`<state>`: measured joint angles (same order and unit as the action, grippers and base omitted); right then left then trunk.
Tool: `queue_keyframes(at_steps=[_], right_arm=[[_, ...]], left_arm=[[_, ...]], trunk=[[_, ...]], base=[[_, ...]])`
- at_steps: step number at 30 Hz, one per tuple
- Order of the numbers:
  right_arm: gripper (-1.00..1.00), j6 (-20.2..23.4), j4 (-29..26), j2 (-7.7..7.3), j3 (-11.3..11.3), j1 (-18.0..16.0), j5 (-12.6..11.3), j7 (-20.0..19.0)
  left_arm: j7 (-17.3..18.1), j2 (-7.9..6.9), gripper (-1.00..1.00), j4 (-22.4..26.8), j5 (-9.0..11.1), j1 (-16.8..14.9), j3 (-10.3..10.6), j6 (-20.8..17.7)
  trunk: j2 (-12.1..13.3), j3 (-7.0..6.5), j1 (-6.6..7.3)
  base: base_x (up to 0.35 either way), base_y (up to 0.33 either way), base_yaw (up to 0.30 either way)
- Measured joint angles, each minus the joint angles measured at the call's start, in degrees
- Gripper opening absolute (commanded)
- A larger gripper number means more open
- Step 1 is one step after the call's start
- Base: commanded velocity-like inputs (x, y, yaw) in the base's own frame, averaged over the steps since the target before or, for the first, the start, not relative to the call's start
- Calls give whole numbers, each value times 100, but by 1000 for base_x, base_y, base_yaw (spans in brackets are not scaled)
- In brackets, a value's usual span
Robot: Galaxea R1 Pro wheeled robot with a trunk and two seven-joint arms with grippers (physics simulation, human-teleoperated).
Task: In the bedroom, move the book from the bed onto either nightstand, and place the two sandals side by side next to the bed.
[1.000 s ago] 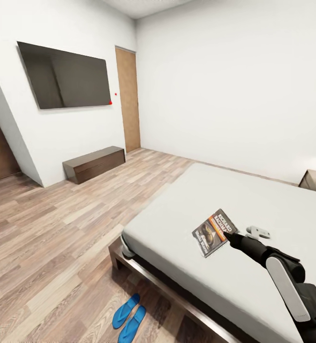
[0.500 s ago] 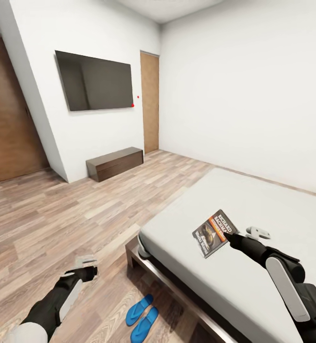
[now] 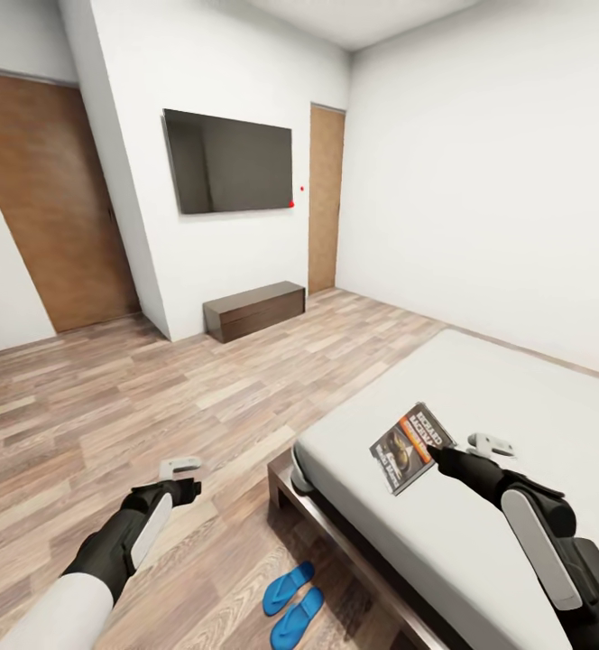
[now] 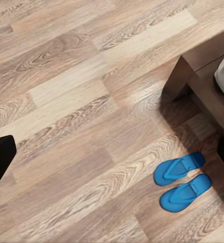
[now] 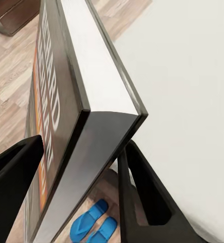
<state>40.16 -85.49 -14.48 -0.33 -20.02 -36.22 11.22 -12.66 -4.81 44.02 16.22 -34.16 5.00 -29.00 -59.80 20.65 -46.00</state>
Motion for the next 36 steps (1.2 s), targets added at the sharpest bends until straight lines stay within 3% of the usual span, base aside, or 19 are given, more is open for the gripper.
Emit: queue_keyframes(at_steps=[14, 17, 25, 36], right_arm=[[-100, 0, 33, -3, -1, 0, 68, 6], [-100, -5, 280, -3, 6, 1, 179, 0], [-100, -8, 406, 1, 6, 0, 445, -3], [-100, -26, 419, 2, 4, 0, 513, 1]], left_arm=[[-14, 280, 100, 118, -11, -6, 4, -138], [-25, 384, 100, 119, -15, -6, 11, -134], [-41, 420, 100, 118, -11, -6, 7, -133], [18, 425, 100, 109, -17, -6, 6, -133]], trunk=[[562, -296, 308], [683, -356, 374], [1004, -517, 550], [1446, -738, 791]], base=[[0, 0, 270], [0, 0, 276], [0, 0, 276], [0, 0, 276]])
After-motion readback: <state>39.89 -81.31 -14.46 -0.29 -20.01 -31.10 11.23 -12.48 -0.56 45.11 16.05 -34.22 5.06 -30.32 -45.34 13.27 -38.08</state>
